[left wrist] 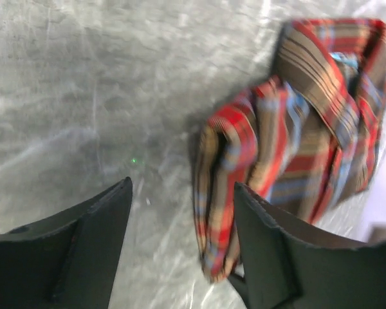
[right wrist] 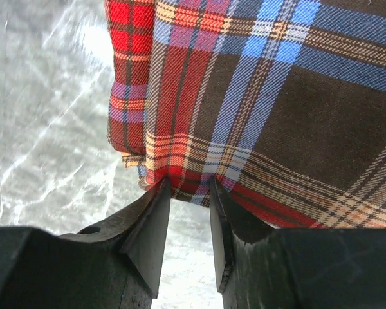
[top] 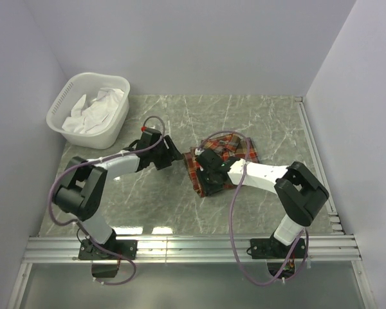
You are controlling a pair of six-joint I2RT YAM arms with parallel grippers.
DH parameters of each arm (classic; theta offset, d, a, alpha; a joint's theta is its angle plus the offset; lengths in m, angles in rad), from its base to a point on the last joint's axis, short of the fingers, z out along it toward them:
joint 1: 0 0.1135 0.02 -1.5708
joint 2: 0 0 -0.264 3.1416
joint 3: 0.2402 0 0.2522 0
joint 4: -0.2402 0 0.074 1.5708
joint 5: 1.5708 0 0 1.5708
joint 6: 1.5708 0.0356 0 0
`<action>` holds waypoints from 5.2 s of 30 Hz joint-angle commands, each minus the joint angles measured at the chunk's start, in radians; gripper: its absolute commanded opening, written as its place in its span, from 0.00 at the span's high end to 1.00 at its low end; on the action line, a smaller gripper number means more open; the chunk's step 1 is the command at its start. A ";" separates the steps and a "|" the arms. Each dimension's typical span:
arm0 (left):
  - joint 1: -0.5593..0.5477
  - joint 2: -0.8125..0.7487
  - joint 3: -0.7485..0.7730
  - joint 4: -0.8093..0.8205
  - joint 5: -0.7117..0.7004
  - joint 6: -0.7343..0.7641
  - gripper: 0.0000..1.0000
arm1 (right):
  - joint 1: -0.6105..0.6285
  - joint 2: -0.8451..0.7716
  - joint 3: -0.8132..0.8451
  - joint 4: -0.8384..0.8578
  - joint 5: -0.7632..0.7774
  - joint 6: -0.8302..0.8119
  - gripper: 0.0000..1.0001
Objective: Fold and stack the long sleeve shirts
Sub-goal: Fold the shirt
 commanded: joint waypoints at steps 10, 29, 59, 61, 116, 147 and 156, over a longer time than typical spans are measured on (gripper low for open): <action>-0.030 0.132 0.003 0.308 0.069 -0.071 0.39 | 0.009 -0.117 0.004 -0.022 0.006 0.026 0.60; -0.033 0.008 -0.119 0.450 0.026 -0.083 0.39 | -0.127 -0.029 0.342 0.031 0.097 0.058 0.58; -0.035 0.235 -0.096 0.504 0.051 -0.068 0.97 | -0.127 0.464 0.735 -0.084 0.255 0.080 0.52; -0.033 0.235 -0.096 0.505 0.049 -0.069 0.98 | -0.115 0.481 0.742 -0.091 0.270 0.074 0.53; -0.033 0.231 -0.100 0.502 0.043 -0.069 0.99 | -0.037 0.255 0.504 0.136 0.252 0.047 1.00; -0.039 -0.127 -0.157 0.188 -0.141 -0.138 0.10 | -0.246 -0.047 0.329 0.077 0.234 0.107 0.39; -0.164 -0.072 0.166 0.046 -0.147 -0.084 0.22 | -0.581 -0.349 -0.110 0.365 -0.266 0.219 0.38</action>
